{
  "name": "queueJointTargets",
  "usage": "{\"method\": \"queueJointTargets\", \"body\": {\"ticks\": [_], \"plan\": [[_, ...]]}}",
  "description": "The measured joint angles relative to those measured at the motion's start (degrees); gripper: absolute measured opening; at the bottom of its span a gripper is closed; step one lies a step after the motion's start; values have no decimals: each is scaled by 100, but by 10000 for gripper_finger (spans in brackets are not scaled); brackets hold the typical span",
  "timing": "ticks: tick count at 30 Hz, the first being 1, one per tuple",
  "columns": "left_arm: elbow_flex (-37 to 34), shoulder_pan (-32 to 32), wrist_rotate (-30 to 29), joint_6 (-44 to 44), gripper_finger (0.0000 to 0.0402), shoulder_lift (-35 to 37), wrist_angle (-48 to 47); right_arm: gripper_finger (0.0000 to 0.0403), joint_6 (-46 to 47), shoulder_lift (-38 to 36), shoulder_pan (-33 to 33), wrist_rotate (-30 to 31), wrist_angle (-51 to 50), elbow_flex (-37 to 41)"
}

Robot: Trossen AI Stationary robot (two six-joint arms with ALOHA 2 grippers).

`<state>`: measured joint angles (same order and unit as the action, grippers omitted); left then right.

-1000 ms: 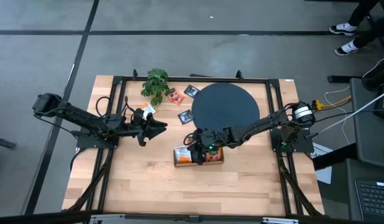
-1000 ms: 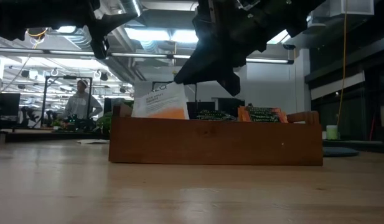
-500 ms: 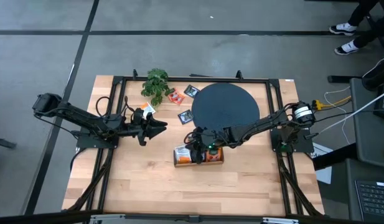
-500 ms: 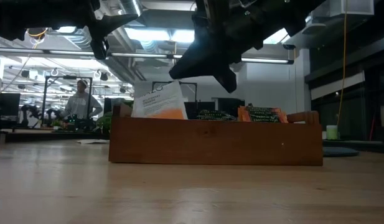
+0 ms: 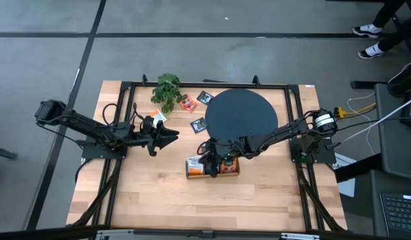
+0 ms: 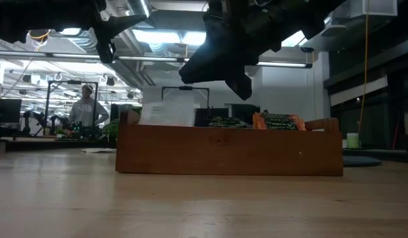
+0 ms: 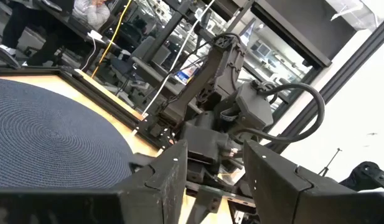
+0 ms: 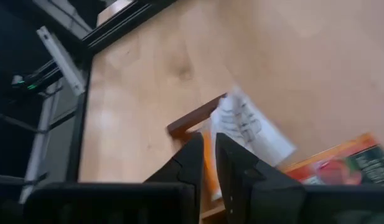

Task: Pick & Place Tea
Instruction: Put the bottom white tea bag into the left section of the wooden organizer, then put the white tea bag into the left section of the wooden organizer

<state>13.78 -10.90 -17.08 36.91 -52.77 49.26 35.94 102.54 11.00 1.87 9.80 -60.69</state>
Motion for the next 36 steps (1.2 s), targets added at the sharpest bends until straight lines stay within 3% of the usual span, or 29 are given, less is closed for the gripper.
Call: {"method": "queueJointTargets", "body": {"ticks": [14,19,23,30,36], "plan": [[0,0,13,0,152,0,0,47,166,2,1,23,-29,0],[0,0,19,10,152,1,-2,47,292,2,1,-685,-293,-6],[0,0,68,275,152,2,-227,47,431,4,7,-802,-583,-7],[61,2,190,1019,151,2,-2097,47,548,-16,5,-800,-551,-27],[1273,14,180,226,122,-22,-5423,47,345,-185,5,-792,-628,-269]]}}
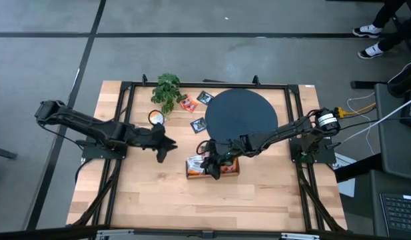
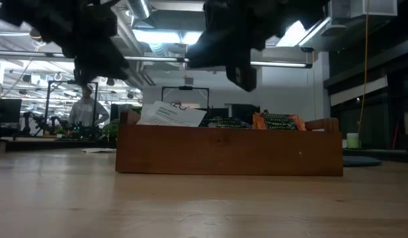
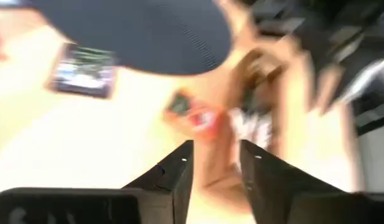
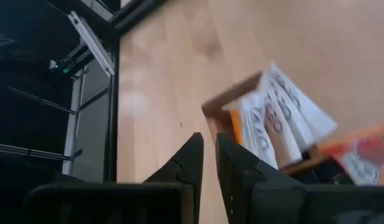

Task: Pick & Place Tea
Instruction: Put the white tea bag into the left section of the wooden organizer

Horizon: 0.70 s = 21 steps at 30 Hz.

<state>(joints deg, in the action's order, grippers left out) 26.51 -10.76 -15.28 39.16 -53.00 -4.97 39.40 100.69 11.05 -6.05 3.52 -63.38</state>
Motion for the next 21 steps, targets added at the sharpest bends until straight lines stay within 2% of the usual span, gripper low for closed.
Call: {"method": "queueJointTargets", "body": {"ticks": [5,8,13,17,21], "plan": [[985,251,-1138,-523,92,-181,-2225,47,-388,-62,-61,329,-570,-389],[1223,692,-1257,-355,72,-368,-3219,47,-581,-61,-163,408,-1047,-607],[1249,1553,-726,-243,33,-737,-3598,47,-952,-60,-406,401,-1401,-850],[1249,2111,-756,-243,5,-993,-3639,47,-1284,-60,-679,401,-1705,-1025],[1245,2626,-767,-439,3,-1214,-3704,47,-1428,-60,-973,199,-1954,-1104]]}}
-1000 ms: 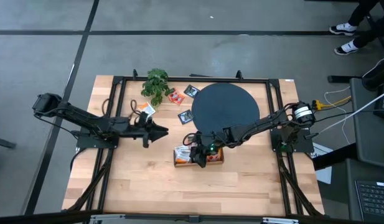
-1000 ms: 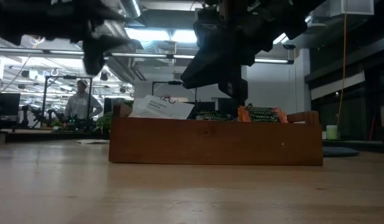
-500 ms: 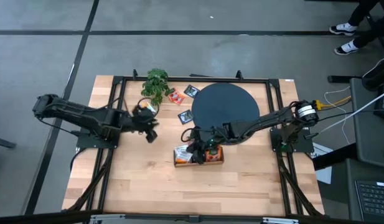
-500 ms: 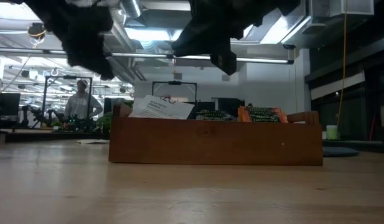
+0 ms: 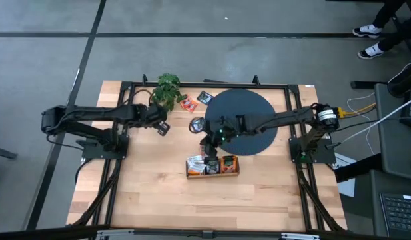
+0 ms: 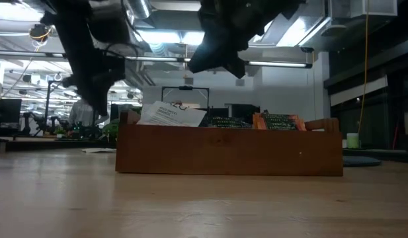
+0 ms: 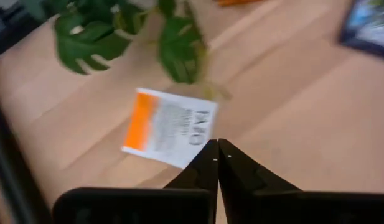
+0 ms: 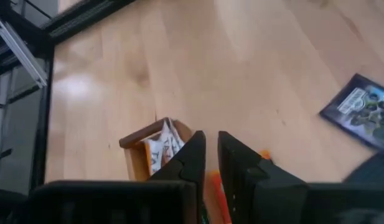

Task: Pick & Place Tea
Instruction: Put the white tea bag into the left section of the wooden organizer

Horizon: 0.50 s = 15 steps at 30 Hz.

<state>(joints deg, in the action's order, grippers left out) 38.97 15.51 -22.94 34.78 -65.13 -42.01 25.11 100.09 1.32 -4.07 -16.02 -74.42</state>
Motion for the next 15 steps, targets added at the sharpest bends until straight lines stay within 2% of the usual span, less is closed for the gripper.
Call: {"method": "queueJointTargets", "body": {"ticks": [4,8,15], "plan": [[-1,476,3,-305,3,-296,21,47,-179,0,-240,-315,38,-17],[-1,836,78,-406,2,-698,79,47,-333,0,-390,-368,36,-16],[-55,1023,504,-471,2,-1563,784,47,-600,0,-554,-512,31,-16]]}}
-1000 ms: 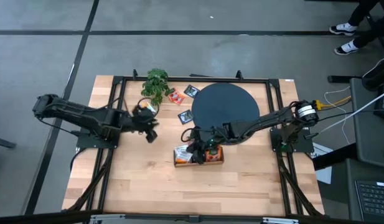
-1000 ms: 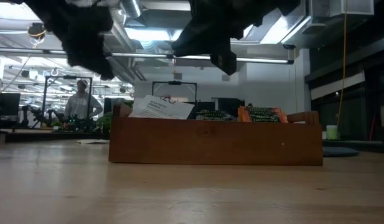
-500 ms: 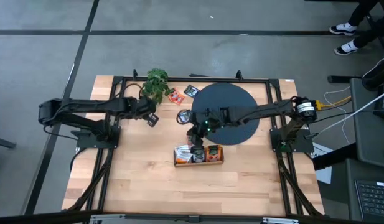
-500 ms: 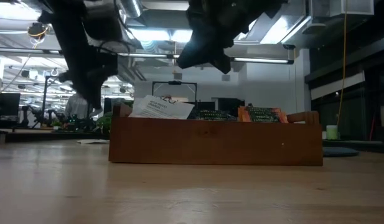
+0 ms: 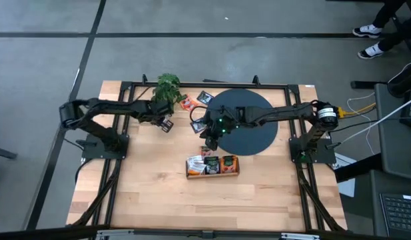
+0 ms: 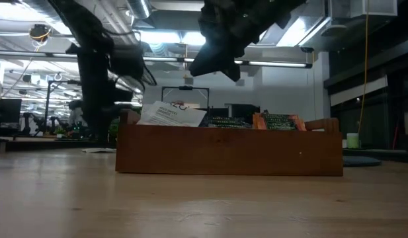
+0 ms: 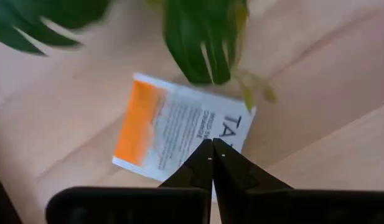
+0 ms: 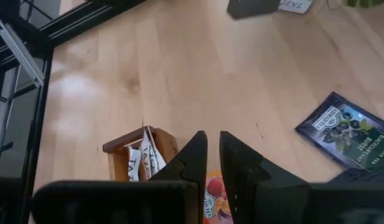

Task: Pick & Place Tea
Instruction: Put the white tea bag into the left section of the wooden organizer

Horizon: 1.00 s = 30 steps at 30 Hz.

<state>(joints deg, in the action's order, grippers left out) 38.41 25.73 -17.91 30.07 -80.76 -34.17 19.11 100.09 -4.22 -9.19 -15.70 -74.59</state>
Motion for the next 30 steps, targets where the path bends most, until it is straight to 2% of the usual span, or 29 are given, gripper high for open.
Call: {"method": "queueJointTargets", "body": {"ticks": [3,10,17,20,30], "plan": [[-7,0,29,4,3,-323,-12,47,-4,0,-56,-6,0,0],[22,2,745,81,3,-563,12,47,11,0,-95,-94,2,0],[4,-43,2222,774,3,-576,656,47,149,0,-93,-103,207,2],[-6,-91,2391,1227,2,-599,1174,47,157,0,-93,-103,299,4],[-257,-175,2410,2601,3,-609,3228,47,309,0,-93,-100,420,7]]}}
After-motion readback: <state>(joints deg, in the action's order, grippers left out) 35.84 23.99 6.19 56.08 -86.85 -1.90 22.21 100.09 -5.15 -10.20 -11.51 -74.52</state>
